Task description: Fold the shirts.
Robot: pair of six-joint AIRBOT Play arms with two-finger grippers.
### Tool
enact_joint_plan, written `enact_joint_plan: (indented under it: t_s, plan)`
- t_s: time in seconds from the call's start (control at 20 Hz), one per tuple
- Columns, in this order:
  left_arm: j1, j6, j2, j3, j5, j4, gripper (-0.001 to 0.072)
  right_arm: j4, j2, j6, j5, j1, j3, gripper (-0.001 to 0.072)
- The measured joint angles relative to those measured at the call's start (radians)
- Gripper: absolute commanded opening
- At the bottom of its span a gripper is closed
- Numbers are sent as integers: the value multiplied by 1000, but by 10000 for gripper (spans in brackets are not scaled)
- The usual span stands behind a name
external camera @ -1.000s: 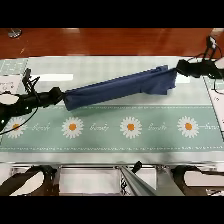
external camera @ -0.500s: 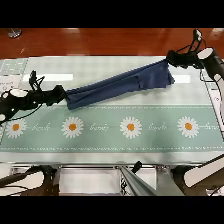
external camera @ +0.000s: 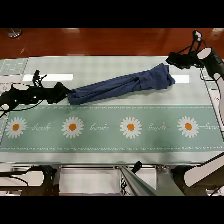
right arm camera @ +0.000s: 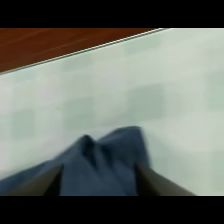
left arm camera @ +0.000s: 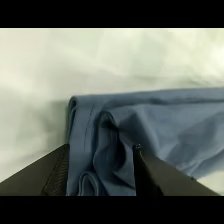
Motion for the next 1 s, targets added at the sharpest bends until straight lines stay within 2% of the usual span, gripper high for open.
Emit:
enact_joint_plan:
  t_s: [0.2,0.5,0.85,0.9,1.0]
  plan:
    - [39,7,3,9,-135,0,470,-79,23,49,141,-87,4,612]
    - [40,10,62,12,-235,-2,469,144,-61,9,396,-195,5,613]
    - [29,8,149,13,-258,-20,470,351,-153,-17,443,-129,6,596]
    - [29,7,155,13,-259,-28,470,365,-158,-25,437,-113,6,484]
    - [28,6,164,13,-261,-48,468,374,-166,-40,427,-83,5,18]
